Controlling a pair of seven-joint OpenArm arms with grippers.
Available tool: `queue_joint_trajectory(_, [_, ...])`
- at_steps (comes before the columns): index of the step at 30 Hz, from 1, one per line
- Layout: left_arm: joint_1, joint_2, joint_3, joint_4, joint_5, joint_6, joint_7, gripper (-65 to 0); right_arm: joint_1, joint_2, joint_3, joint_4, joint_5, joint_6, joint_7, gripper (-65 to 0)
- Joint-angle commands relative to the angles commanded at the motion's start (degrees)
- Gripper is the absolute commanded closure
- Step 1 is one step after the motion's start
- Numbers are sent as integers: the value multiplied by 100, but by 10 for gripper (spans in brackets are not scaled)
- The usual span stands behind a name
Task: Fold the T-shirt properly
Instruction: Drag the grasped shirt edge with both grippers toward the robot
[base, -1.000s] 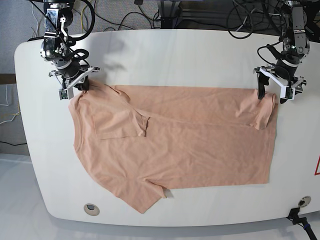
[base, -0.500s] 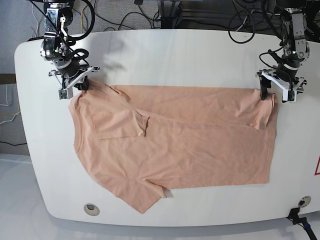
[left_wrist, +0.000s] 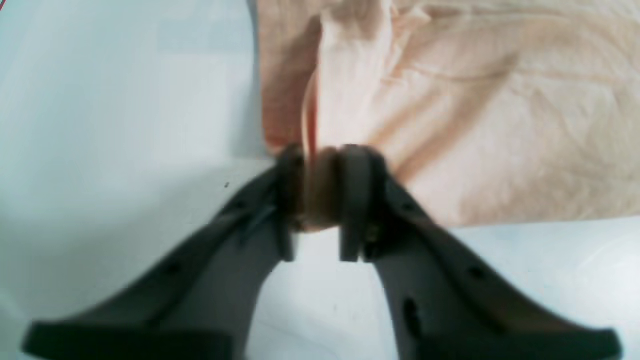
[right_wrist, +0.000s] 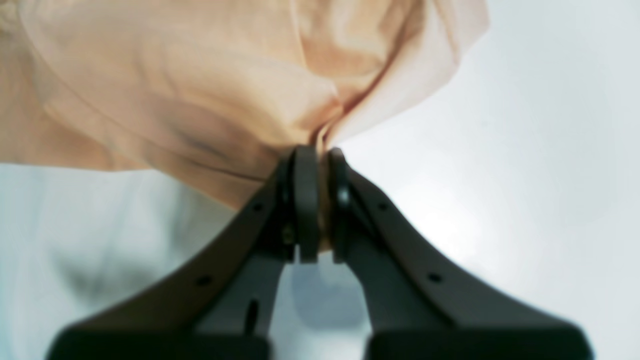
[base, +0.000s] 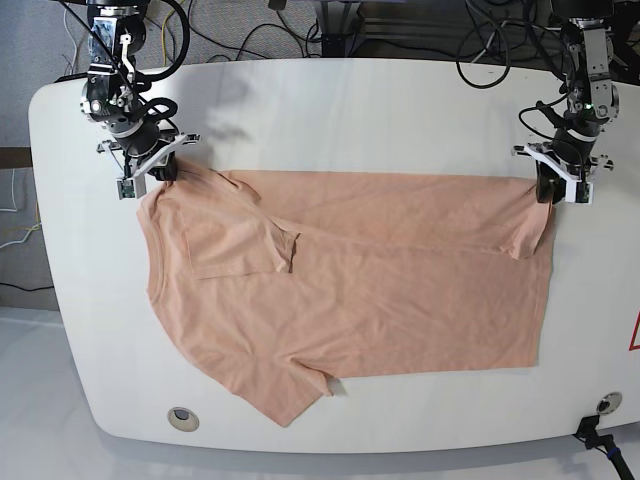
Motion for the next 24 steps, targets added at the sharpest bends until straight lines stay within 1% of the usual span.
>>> queue_joint_trajectory(2, [0,0,0,0,18,0,0,-5,0,0,0,0,0,0,0,0])
queue_joint_trajectory(3, [0,0,0,0,18,0,0,0,0,0,0,0,0,0,0,0])
queue_joint_trajectory(8, [18,0,-18,0,26,9,0,0,-44,0,0,26,9,0,0,0])
queue_joint_trajectory(13, [281,0,-44,44,9,9,-9,0,-413,0,0,229,9,0,-9,0])
queue_joint_trajectory(17, [765,0,-44,360,9,9,-9,0,-870,0,9,571,9,-26,-9,0])
queue_joint_trajectory(22, [1591,0,-53,862,0,9,0,0,-1565,0,9,985,9,-35,-9,0])
queue_joint_trajectory(24, [1916,0,-53,1073,0,9,0,0,-1864,0,176,1143,9,-35,-9,0])
